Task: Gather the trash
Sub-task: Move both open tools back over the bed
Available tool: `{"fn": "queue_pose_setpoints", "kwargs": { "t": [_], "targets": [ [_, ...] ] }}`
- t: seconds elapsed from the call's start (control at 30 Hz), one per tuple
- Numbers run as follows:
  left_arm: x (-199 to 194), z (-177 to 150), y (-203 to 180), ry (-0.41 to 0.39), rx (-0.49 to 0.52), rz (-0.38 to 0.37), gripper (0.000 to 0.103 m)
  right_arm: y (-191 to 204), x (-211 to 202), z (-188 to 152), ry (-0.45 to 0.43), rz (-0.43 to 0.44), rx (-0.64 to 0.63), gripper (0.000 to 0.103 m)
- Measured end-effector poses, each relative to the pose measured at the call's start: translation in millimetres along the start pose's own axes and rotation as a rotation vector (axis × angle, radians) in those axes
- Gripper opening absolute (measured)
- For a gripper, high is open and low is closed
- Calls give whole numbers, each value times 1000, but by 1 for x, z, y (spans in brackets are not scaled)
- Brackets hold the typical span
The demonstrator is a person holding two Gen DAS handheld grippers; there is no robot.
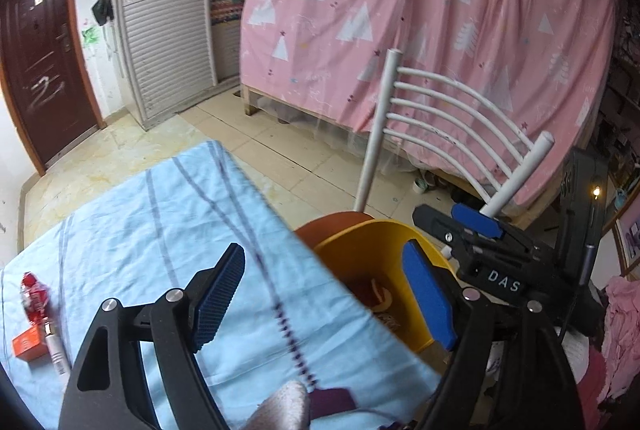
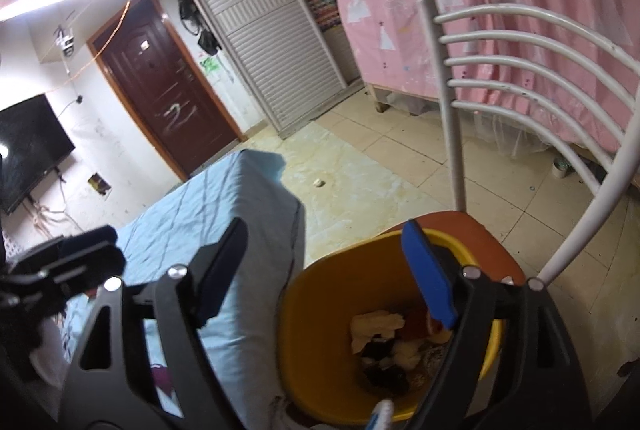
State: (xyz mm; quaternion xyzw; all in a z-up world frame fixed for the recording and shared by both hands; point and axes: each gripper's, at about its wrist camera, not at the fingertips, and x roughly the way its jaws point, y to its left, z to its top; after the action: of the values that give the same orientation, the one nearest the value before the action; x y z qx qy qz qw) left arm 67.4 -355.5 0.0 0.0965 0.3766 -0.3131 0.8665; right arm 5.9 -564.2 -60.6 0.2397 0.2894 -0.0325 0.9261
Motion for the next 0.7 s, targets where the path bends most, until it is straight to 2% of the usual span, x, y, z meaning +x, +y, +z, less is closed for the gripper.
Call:
{"fn": "queue_pose_setpoints", "kwargs": {
  "t": [0.23, 0.37, 0.7],
  "targets": [
    [-24, -12, 47, -22, -51, 40, 75, 42, 8, -5, 26, 21, -60, 82],
    [-39, -21, 76, -37, -75, 69, 80, 69, 12, -9, 42, 37, -107, 87],
    [-71, -44, 161, -59, -190, 166, 89, 132, 32, -24, 103, 84, -211, 89]
  ]
}}
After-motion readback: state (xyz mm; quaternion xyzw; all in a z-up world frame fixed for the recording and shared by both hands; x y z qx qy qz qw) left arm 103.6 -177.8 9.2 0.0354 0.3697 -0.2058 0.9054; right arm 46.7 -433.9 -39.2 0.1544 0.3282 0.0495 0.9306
